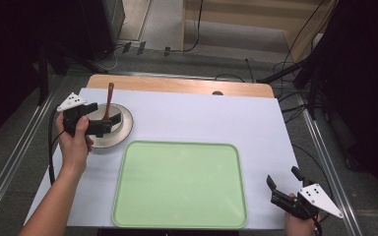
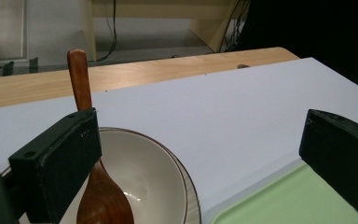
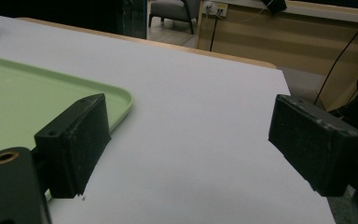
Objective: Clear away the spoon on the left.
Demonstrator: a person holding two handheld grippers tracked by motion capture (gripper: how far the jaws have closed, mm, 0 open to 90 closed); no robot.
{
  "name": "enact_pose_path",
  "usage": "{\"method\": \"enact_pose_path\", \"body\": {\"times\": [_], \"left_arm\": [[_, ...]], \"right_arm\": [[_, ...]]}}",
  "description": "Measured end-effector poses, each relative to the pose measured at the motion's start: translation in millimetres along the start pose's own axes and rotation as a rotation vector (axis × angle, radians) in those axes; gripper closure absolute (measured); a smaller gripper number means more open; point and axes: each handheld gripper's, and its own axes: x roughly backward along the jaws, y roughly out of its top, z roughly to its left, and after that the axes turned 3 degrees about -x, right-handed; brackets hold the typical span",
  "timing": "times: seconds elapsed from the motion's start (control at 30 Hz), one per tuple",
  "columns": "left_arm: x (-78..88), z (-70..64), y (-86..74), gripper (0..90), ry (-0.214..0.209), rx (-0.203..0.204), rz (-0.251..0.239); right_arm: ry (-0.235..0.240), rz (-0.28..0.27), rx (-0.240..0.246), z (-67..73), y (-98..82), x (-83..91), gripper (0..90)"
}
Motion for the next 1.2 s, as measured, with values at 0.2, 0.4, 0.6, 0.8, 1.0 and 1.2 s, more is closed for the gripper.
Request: {"method": "enact_pose_path", "body": {"times": [0.2,0.4,0.6,0.8,1.0,1.2], "left_arm": [[-5.6,3.6,7.2,0.0,0.000,0.000,0.001],[-14.9,11.4,12.9,0.0,-0.003,0.017,0.022],[-24.3,18.6,17.0,8.0,0.014,0.051,0.041],[-38.9,34.3,20.0,8.2,0.050,0.118,0.073],[-55.4,51.2,23.1,23.6,0.135,0.204,0.165],[-66.5,70.4,16.5,40.9,0.159,0.319,0.229]], "right_arm": [[0.000,-0.001,-0.001,0.0,0.1,0.2,13.3],[0.003,-0.003,-0.002,-0.2,-0.1,0.3,13.3],[0.004,0.002,0.005,-0.2,0.0,-0.5,13.3],[0.007,0.004,0.003,-0.5,-0.4,-0.9,13.3],[0.009,0.007,0.003,-0.1,-0.4,-1.0,13.3],[0.007,0.008,0.002,-0.1,-0.5,-1.2,13.2]]}}
